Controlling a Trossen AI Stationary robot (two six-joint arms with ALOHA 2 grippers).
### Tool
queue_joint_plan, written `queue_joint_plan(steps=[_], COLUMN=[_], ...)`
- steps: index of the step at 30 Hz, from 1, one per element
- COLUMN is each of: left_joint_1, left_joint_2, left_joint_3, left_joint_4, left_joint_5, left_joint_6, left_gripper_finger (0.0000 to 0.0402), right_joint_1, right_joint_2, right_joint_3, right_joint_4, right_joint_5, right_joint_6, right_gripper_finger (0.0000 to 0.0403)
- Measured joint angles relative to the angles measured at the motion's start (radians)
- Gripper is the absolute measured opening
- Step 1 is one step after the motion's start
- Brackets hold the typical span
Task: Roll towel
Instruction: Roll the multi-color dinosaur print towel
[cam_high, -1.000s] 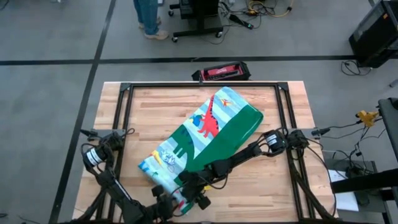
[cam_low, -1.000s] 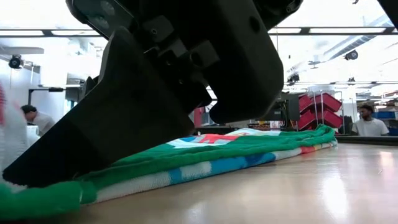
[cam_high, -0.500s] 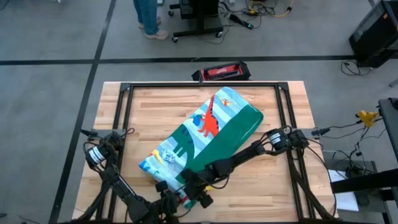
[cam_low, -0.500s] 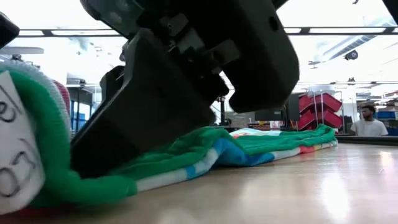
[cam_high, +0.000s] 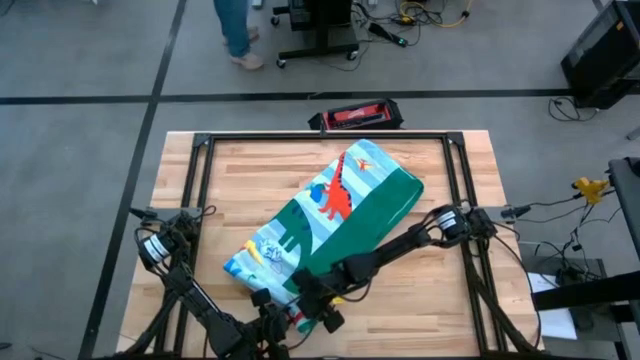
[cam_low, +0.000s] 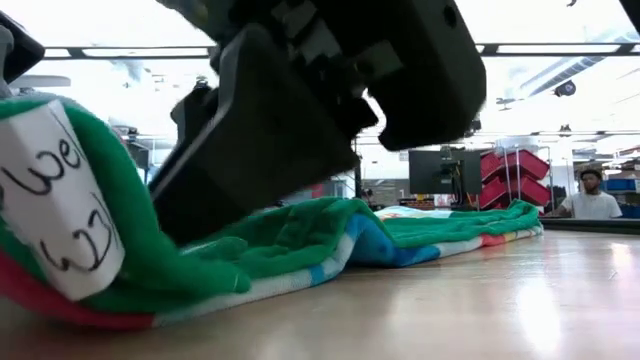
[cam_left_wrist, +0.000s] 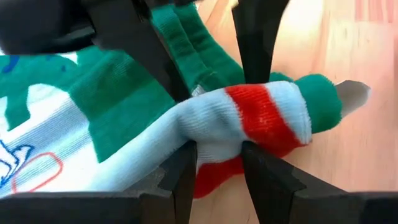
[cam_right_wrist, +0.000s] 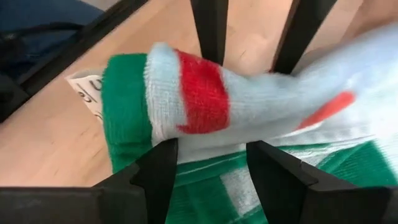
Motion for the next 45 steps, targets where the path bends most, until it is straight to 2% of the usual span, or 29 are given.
queue_joint_plan(steps=[11,18,23,34,45], left_joint_1=[0.000,0.001,0.011,0.039,0.041], left_joint_2=[-0.003,-0.034,-0.037,-0.039,-0.039], left_joint_3=[-0.001,-0.002,-0.002,-0.048,-0.049], left_joint_4=[-0.010,-0.046,-0.053,-0.015,0.024], left_joint_5=[0.006,0.016,0.041,0.070,0.073], left_joint_6=[0.001,0.040,0.067,0.092,0.121], left_gripper_finger=[0.0116,0.0116,0.0116,0.0116,0.0116], right_joint_1=[-0.009,0.014,0.025,0.026,0.021], right_joint_2=[0.000,0.066,0.070,0.066,0.064], right_joint_3=[0.002,0.002,0.006,0.123,0.294], right_joint_4=[-0.065,0.121,0.129,-0.113,-0.409], right_joint_5=[0.041,0.042,0.050,0.102,0.272], right_joint_6=[0.006,0.076,0.087,0.036,-0.089], right_gripper_finger=[0.0179,0.0179,0.0179,0.0179,0.0179])
